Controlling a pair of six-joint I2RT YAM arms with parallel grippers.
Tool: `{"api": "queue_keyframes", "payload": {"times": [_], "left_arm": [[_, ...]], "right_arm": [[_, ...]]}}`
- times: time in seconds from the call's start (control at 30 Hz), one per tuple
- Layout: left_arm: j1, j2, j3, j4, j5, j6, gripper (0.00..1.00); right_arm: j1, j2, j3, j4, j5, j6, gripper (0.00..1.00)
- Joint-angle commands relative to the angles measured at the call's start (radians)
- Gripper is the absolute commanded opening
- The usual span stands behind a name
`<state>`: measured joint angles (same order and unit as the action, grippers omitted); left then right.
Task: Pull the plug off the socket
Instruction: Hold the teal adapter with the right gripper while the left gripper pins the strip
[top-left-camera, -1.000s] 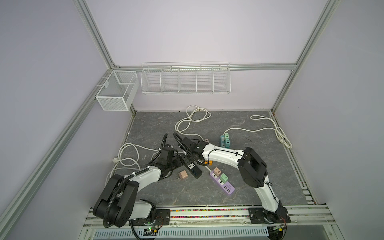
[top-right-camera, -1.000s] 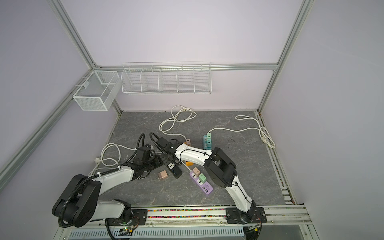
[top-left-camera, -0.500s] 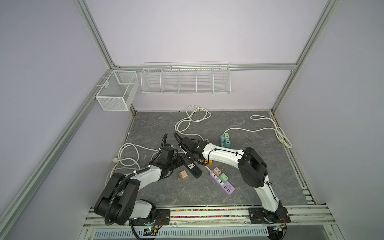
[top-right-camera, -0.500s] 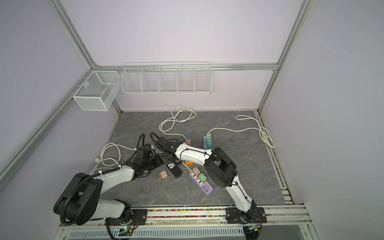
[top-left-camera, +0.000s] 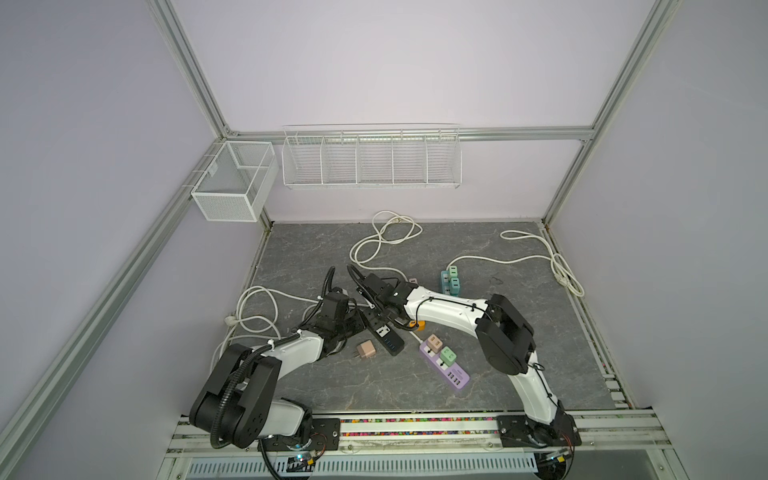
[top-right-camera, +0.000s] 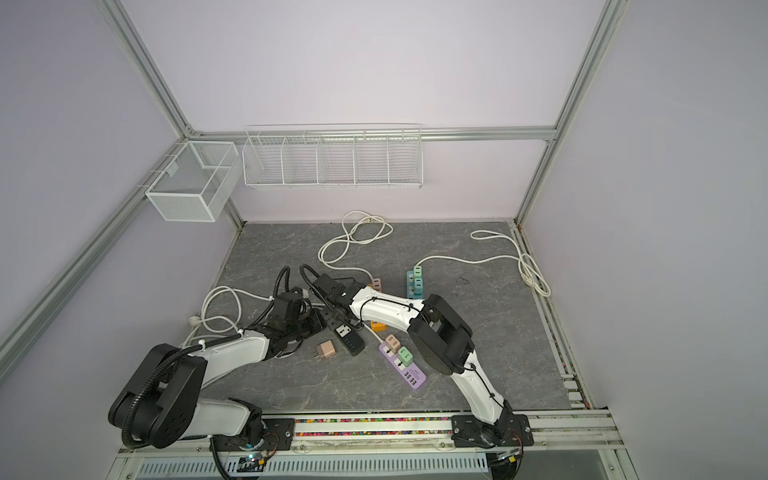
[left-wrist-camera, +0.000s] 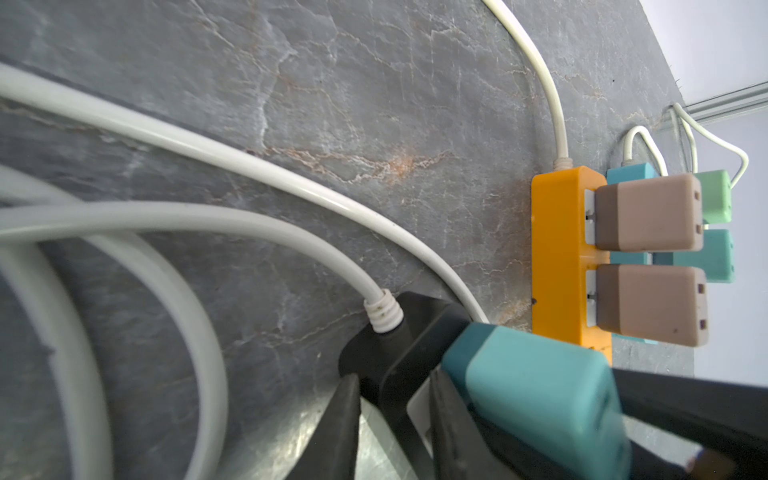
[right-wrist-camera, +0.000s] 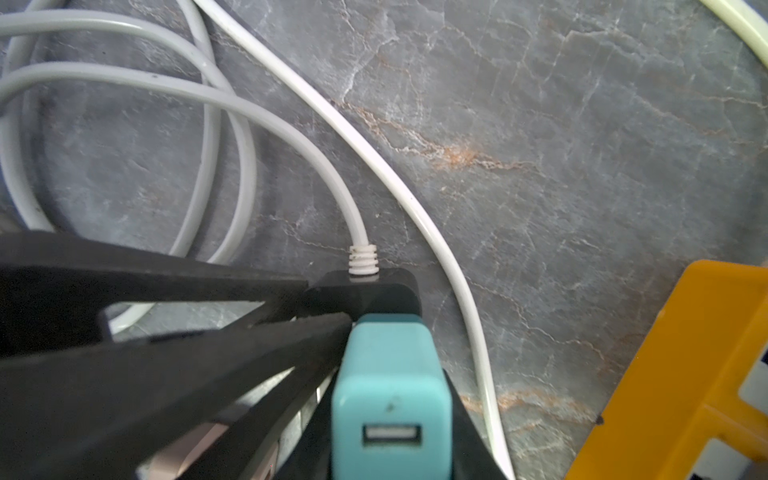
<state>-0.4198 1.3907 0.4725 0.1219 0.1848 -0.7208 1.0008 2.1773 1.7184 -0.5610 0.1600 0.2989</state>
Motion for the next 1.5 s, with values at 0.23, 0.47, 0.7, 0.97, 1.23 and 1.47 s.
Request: {"api": "queue_keyframes", "payload": {"times": [0.23, 0.47, 0.7, 0.97, 1.23, 1.47], "left_arm": [[-0.011, 0.028, -0.023, -0.071, -0.008, 0.02, 0.27], [-0.015, 0.025, -0.021, -0.077, -0.012, 0.02, 0.27], [-0.021, 0.015, -0.026, -0.074, -0.021, 0.018, 0.26], [-0.025, 0.023, -0.02, -0.08, -0.023, 0.02, 0.26], [-0.025, 0.022, -0.018, -0.087, -0.03, 0.02, 0.26], [-0.025, 0.023, -0.018, -0.085, -0.03, 0.015, 0.26]], "right_arm": [[0.021, -0.021, 0.025, 0.019, 0.007, 0.006, 0.22], [-0.016, -0.051, 0.007, 0.029, -0.001, 0.019, 0.22], [0.033, -0.017, 0.044, 0.014, 0.027, 0.008, 0.22], [-0.011, -0.063, 0.008, 0.025, 0.005, 0.026, 0.22], [0.024, -0.033, 0.034, 0.014, 0.001, 0.021, 0.21], [0.015, -0.054, 0.032, -0.01, 0.041, 0.005, 0.21]]}}
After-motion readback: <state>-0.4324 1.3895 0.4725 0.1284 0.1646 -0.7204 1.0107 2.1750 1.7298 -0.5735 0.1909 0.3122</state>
